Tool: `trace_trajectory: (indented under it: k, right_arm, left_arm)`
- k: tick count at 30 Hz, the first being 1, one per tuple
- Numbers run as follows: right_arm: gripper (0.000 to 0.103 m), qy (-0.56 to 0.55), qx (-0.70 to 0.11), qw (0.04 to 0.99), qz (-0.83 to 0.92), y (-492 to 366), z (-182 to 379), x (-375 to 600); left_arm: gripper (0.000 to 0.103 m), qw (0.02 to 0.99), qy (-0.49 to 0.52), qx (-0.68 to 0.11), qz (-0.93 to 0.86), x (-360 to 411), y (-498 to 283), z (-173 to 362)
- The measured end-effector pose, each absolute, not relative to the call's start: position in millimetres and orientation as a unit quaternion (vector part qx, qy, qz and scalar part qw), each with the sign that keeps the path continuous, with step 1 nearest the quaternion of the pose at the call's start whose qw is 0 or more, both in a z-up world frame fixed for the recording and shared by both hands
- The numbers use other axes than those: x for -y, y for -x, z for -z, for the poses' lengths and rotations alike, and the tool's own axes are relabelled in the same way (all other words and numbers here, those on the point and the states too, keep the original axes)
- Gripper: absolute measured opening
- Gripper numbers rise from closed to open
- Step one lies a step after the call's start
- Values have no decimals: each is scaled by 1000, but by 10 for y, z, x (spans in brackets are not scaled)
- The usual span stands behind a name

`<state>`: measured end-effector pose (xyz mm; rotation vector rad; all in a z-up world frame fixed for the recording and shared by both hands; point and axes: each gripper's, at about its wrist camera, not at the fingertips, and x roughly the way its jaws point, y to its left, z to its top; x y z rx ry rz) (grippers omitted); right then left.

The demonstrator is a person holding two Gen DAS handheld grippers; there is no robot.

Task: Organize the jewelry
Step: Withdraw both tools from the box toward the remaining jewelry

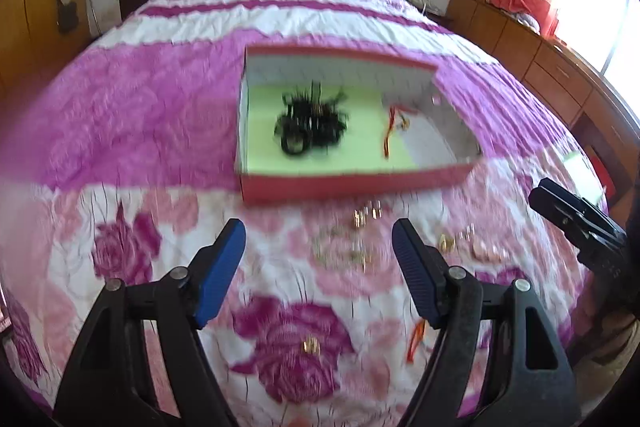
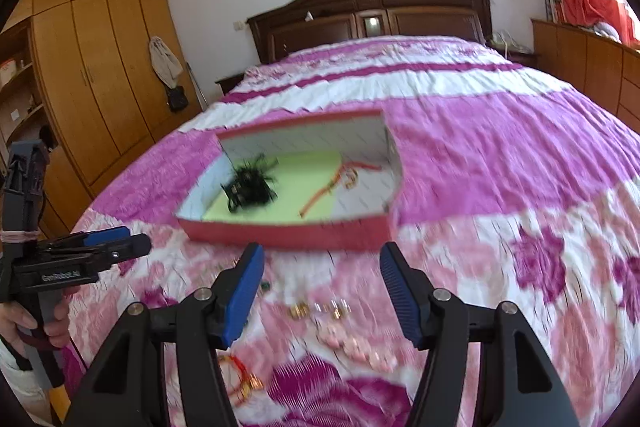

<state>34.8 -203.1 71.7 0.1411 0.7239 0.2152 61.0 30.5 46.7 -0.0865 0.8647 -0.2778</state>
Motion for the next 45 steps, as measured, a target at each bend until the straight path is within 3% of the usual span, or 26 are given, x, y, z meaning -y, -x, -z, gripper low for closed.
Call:
trace_trajectory:
  k: [19,28,35,45]
  right_arm:
    - [63,-65,-434,895,-80,-62,-179,2172]
    - [63,-55,-438,894,-80,-162,-118,2157]
    - [63,-58,-447,889,-85,-269,-49,2138]
    - [63,-53,-456,883,-100,-377,4,2118]
  left_arm:
    - [65,877,6,-466,117,-316,-190,20]
    - [43,869,-29,-477,131,-163,-154,179]
    - [14,875,-41,-462,136,-161,-132,161]
    - [13,871,-49,-467,144,-92,-207,251]
